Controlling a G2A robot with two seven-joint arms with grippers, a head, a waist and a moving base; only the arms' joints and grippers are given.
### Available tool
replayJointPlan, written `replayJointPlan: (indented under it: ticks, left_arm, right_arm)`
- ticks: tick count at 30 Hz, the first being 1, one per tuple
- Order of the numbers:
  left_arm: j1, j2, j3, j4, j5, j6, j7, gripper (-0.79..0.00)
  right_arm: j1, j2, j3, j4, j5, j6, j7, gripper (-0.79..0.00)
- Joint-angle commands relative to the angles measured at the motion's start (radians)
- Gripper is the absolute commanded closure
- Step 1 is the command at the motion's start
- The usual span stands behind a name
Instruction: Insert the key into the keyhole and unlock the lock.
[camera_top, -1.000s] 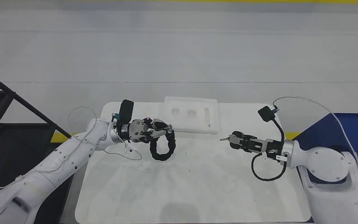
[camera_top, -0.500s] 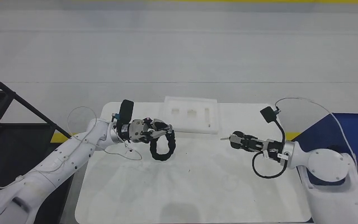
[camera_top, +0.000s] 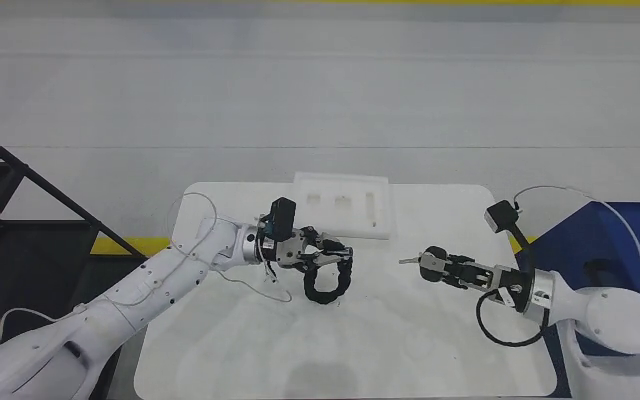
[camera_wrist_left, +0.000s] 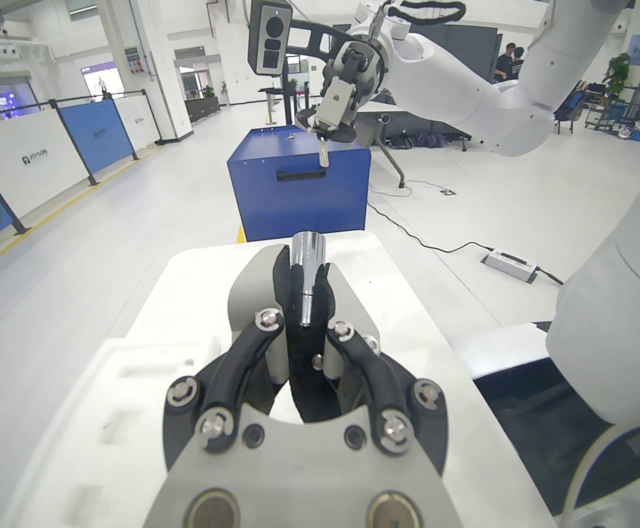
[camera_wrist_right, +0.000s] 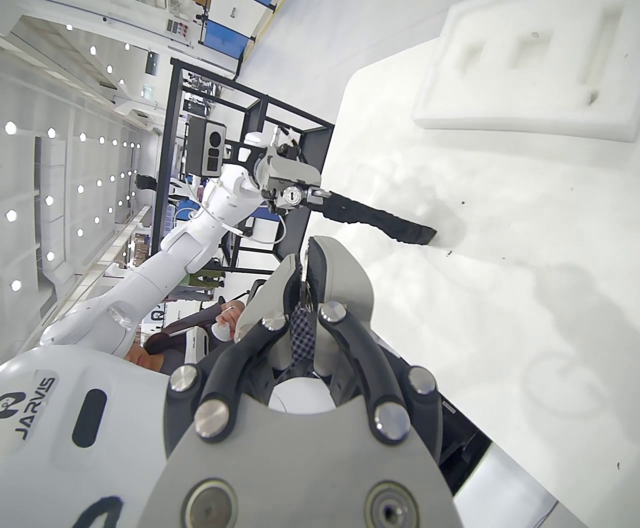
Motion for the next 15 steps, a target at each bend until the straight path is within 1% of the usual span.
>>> replayJointPlan:
  ticks: [1,4,7,9,11,13,15]
  left_arm:
    - [-0.015,-0.030,0.015,0.025,0.022,-0.019,0.054,0.000]
    - [-0.038,-0.069,0.033,0.060,0.065,-0.051,0.134,0.000]
    - [-0.053,-0.107,0.056,0.098,0.100,-0.031,0.169,0.000]
    - [-0.060,-0.132,0.075,0.134,0.090,-0.023,0.177,0.000]
    - [-0.070,-0.153,0.088,0.174,0.083,-0.015,0.184,0.000]
    - [-0.077,-0.171,0.100,0.203,0.072,-0.007,0.192,0.000]
    - [-0.083,-0.185,0.109,0.222,0.068,0.001,0.200,0.000]
  right_arm:
    - [-0.014,0.001,-0.011,-0.022,-0.012,-0.018,-0.025,0.000]
    - [-0.039,0.001,-0.037,-0.055,-0.046,-0.055,-0.085,0.000]
    - [-0.061,0.001,-0.061,-0.067,-0.043,-0.096,-0.119,0.000]
    - [-0.069,0.003,-0.070,-0.069,-0.047,-0.106,-0.121,0.000]
    - [-0.072,0.006,-0.075,-0.066,-0.061,-0.092,-0.116,0.000]
    - [-0.070,0.009,-0.086,-0.058,-0.087,-0.055,-0.103,0.000]
    - [-0.046,0.016,-0.114,-0.036,-0.115,-0.005,-0.016,0.000]
